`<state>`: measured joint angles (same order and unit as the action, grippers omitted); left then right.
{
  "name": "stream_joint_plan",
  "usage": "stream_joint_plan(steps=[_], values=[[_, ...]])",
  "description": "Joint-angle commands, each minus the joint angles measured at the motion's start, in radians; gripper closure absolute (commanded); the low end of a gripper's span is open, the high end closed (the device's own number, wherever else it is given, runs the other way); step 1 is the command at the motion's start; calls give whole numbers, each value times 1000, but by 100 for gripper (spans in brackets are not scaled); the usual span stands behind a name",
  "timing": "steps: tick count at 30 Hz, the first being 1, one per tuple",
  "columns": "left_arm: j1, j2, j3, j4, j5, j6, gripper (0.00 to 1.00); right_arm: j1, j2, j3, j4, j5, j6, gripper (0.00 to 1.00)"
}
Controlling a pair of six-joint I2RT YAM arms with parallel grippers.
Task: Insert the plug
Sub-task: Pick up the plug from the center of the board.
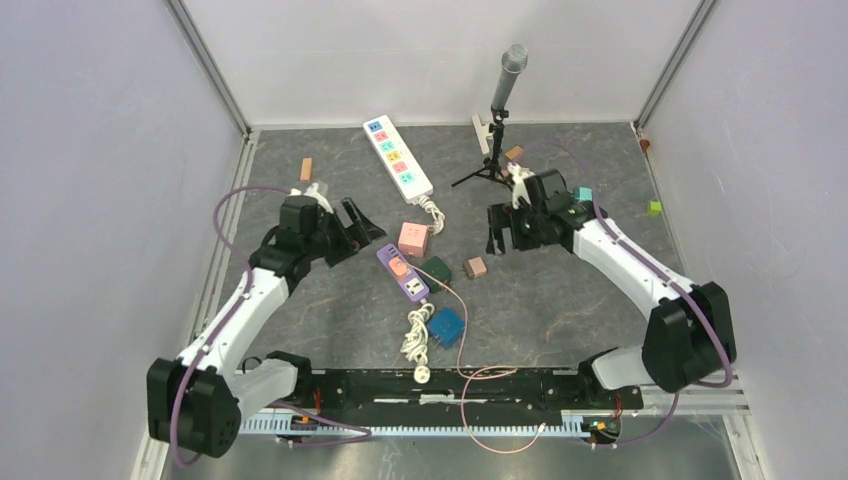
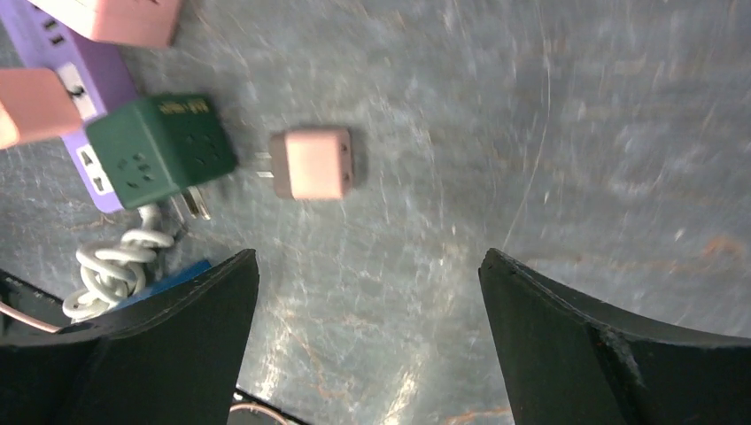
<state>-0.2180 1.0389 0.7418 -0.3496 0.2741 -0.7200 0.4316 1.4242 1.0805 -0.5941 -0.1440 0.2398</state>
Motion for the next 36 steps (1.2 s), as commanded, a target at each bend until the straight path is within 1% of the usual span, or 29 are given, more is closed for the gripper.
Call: stream_joint_plan(steps=[1, 4, 7, 19, 23, 29, 36], values=[[-105, 88, 61, 99, 39, -48, 1, -92, -94, -172, 104, -173, 86, 2], [-189, 171, 137, 101, 17, -19, 3, -153, -136, -271, 124, -238, 112, 2], [-259, 280, 228, 83, 29, 35, 4, -202, -179, -351, 134, -270, 122, 2], [-506, 741, 795, -297, -25, 454, 5, -339, -260, -474, 70, -273, 83, 2], [-576, 883, 941, -405, -46, 564, 6, -372, -263, -482, 57, -276, 74, 2], [-647, 1058, 1067, -507, -93, 687, 6, -388, -222, -468, 34, -284, 33, 2], [-659, 1156, 1078, -518, -111, 719, 9, -389, -223, -503, 46, -299, 43, 2]])
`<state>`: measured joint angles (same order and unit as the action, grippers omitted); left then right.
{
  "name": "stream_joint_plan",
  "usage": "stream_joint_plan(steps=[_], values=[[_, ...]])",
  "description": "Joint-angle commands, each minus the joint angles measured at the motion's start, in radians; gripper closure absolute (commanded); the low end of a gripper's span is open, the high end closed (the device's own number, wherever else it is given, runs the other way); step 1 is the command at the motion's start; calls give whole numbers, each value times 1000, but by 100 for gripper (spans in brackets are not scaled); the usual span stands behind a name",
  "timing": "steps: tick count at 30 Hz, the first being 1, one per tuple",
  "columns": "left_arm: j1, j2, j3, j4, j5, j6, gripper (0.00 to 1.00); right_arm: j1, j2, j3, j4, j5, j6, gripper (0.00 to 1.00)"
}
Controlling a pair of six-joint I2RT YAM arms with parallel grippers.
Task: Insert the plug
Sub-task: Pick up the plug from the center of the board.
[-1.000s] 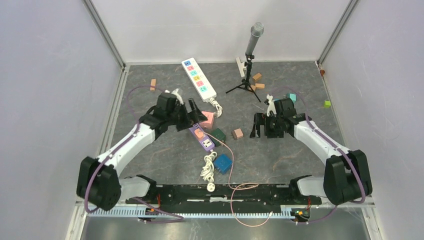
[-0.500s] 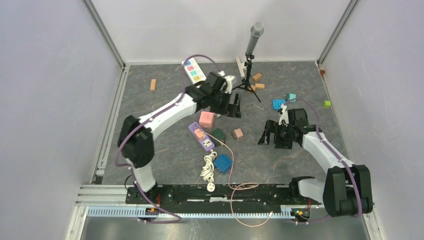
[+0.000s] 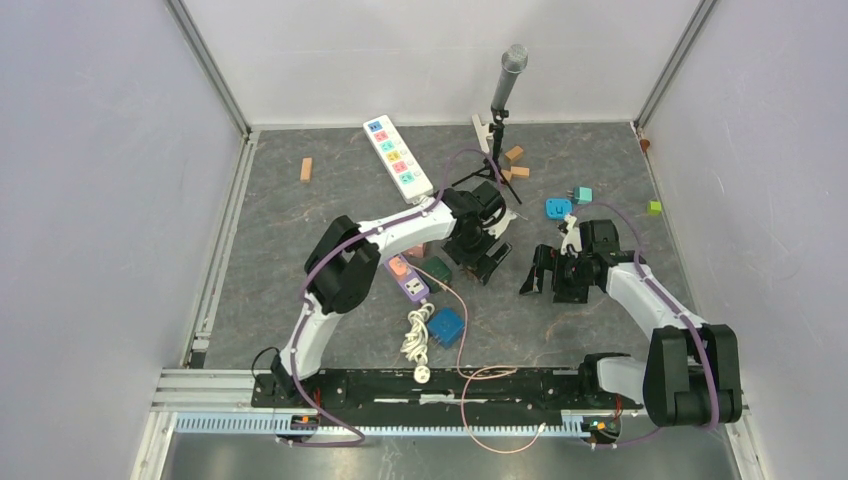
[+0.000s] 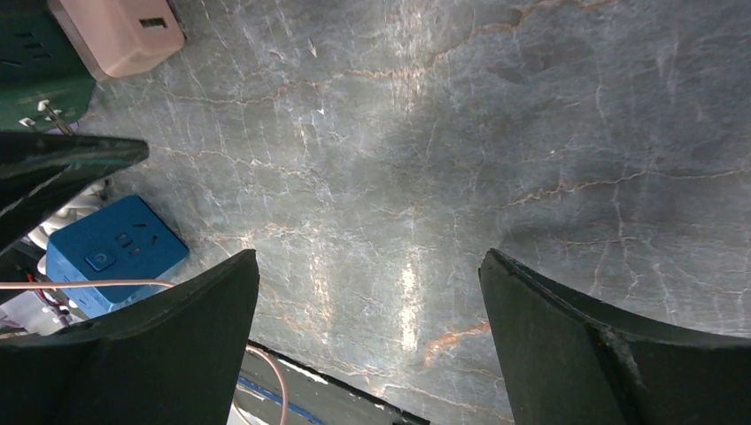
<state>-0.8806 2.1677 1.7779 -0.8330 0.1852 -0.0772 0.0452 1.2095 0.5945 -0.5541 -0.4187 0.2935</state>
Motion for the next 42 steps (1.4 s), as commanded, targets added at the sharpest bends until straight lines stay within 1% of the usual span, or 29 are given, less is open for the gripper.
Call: stream_joint_plan(steps=[1, 5, 9, 13, 16, 18, 20, 23, 25, 27, 30, 35, 38, 42], values=[[3, 36, 41, -27, -22, 76, 10, -3, -8, -20, 6, -29, -10, 2], [-3, 76, 63, -15, -38, 130, 13, -3, 7, -11, -9, -39, -29, 2], [-4, 109, 92, -17, -65, 171, 18, -3, 12, 18, -26, -38, -38, 2], [-6, 106, 72, -17, -56, 209, 33, -2, 18, 48, -37, -45, -36, 2], [-9, 85, 40, -15, -41, 230, 47, -2, 24, 98, -57, -36, -51, 2], [-11, 65, 24, -15, -29, 238, 54, -2, 29, 137, -77, -26, -67, 2], [-11, 37, 15, -14, -26, 231, 59, -2, 40, 181, -101, -18, -88, 2], [-11, -40, -30, 30, -22, 207, 62, -2, 57, 240, -141, -10, -110, 2], [-11, -116, -79, 80, -34, 185, 65, -2, 73, 286, -166, -33, -119, 2], [-11, -198, -130, 123, -55, 166, 70, -2, 76, 326, -179, -56, -118, 2], [-11, -296, -183, 162, -96, 139, 80, 0, 75, 384, -191, -96, -120, 2], [-11, -460, -285, 225, -153, 88, 89, 20, 73, 465, -209, -165, -143, 2], [-9, -555, -356, 275, -178, 46, 98, 52, 73, 521, -202, -211, -133, 2], [-9, -670, -439, 337, -224, 11, 98, 127, 84, 612, -161, -279, -88, 2]])
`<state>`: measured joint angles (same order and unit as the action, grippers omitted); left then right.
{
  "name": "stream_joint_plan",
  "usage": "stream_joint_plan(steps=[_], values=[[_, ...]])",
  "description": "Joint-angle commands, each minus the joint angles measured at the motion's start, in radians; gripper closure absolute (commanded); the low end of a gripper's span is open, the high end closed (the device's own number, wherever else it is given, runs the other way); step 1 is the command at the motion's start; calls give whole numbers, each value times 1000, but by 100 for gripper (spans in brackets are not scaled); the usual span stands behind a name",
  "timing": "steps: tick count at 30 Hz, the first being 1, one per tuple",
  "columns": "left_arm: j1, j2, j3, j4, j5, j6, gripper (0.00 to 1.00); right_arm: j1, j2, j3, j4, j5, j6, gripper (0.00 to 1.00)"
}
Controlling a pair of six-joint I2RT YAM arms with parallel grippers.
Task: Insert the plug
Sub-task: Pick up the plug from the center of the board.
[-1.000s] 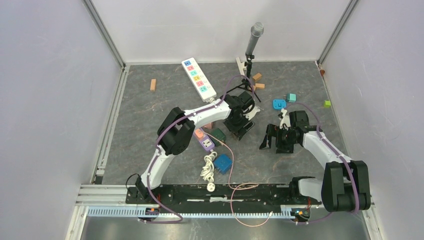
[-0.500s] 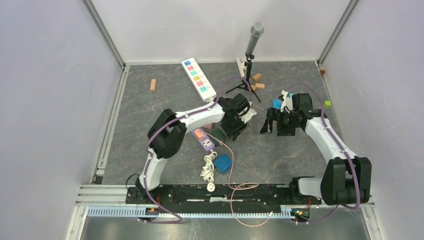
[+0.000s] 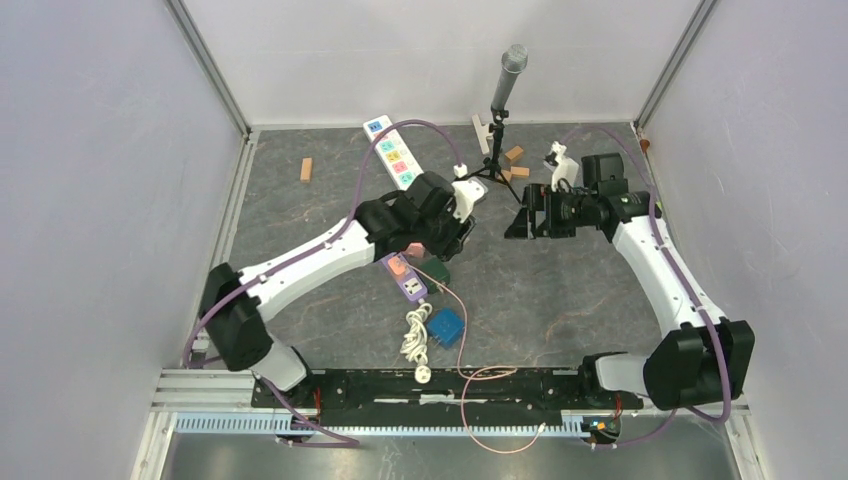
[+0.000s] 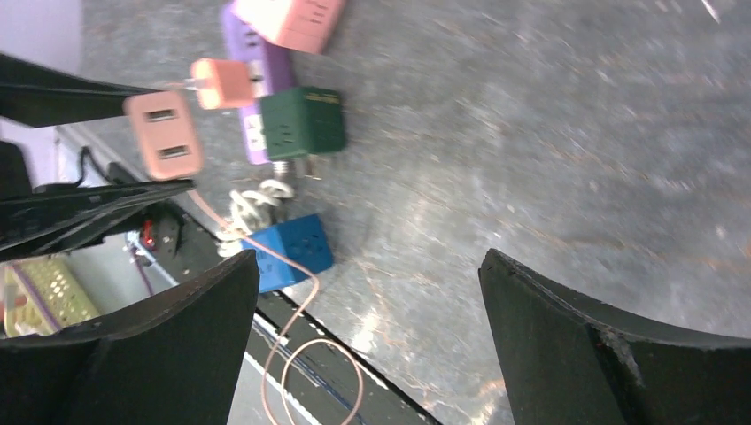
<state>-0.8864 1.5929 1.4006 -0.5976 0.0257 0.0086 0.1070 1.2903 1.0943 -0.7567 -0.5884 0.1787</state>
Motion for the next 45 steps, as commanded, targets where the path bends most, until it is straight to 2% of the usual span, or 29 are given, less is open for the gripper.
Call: stream_joint_plan(steps=[1, 4, 7, 11, 19, 26, 32, 35, 41, 42, 44, 45], values=[[-4, -121, -82, 114, -67, -81, 98, 85, 7, 130, 60, -124, 45, 2], [-5, -165, -118, 128, -62, -97, 98, 148, 29, 167, 126, -181, 104, 2], [-5, -184, -132, 121, -46, -102, 98, 217, 72, 202, 138, -175, 127, 2], [-5, -209, -140, 114, -40, -107, 98, 277, 119, 201, 158, -162, 155, 9], [-5, -239, -148, 114, -2, -120, 98, 346, 192, 217, 190, -198, 171, 17], [-5, -253, -167, 131, 35, -127, 98, 375, 222, 173, 237, -253, 206, 33], [-5, -258, -173, 128, 41, -120, 98, 393, 252, 164, 209, -321, 207, 37], [-4, -258, -175, 125, 29, -114, 98, 395, 251, 144, 201, -347, 211, 50], [-4, -263, -184, 124, 9, -124, 96, 396, 234, 110, 221, -373, 226, 100], [-5, -265, -186, 126, 1, -128, 94, 395, 233, 110, 221, -369, 225, 100], [-3, -269, -186, 129, -59, -155, 81, 396, 229, 116, 222, -355, 226, 100], [-3, -273, -185, 132, -93, -181, 63, 396, 226, 121, 221, -342, 225, 100]])
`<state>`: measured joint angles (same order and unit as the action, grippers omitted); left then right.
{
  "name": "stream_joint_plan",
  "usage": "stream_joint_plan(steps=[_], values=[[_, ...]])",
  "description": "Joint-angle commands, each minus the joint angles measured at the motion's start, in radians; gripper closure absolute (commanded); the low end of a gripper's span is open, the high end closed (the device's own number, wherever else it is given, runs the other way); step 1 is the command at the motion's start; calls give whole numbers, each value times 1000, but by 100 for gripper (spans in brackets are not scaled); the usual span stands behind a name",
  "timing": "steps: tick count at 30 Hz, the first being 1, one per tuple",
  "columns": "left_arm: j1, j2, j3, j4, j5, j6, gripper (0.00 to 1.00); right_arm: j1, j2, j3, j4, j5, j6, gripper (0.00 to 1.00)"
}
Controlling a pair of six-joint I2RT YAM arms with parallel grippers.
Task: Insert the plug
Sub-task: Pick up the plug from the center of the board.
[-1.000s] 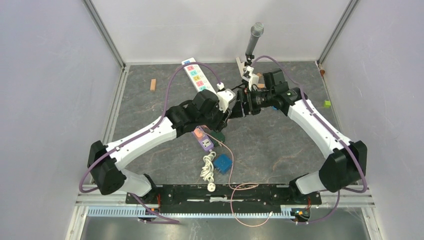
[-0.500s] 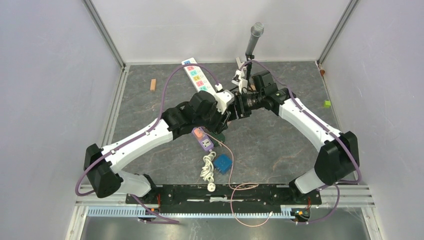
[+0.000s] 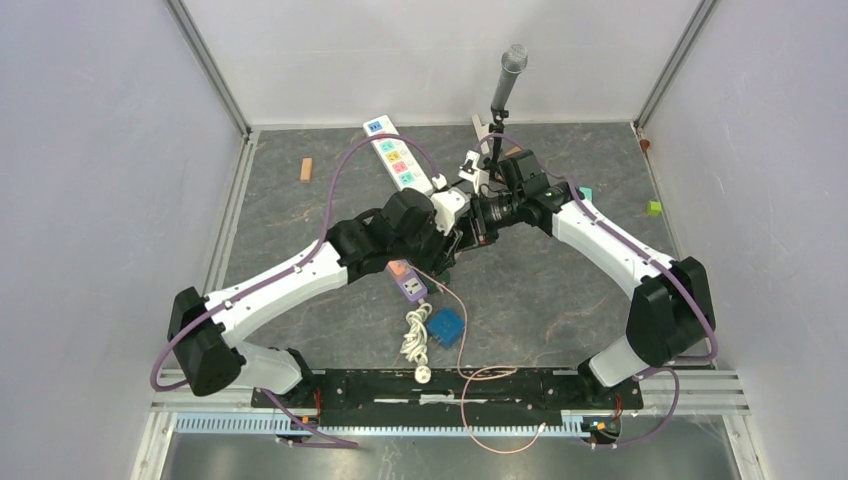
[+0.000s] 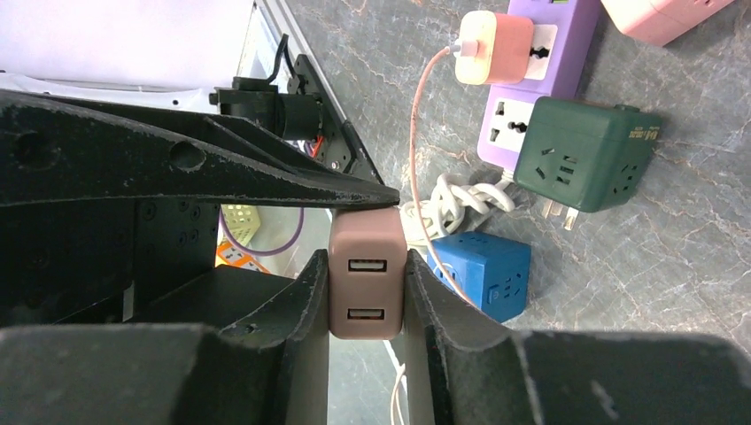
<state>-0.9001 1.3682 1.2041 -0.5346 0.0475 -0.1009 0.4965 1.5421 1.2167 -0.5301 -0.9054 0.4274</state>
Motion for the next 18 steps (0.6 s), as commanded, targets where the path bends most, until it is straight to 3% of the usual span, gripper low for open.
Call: stream_joint_plan(steps=[1, 3, 5, 13, 18], values=[[10, -55, 11, 77, -140, -81, 42, 7, -27, 5, -8, -14, -29, 100], [12, -62, 11, 91, -187, -100, 17, 7, -29, 17, -19, 9, -45, 100], [13, -64, 16, 97, -231, -124, 1, 7, -30, 29, -40, 44, -70, 100], [54, -74, -8, 83, -216, -257, 0, 7, -36, 35, -156, 270, -204, 100], [204, -141, -119, 120, -90, -463, 0, 8, -47, 29, -198, 345, -260, 100]])
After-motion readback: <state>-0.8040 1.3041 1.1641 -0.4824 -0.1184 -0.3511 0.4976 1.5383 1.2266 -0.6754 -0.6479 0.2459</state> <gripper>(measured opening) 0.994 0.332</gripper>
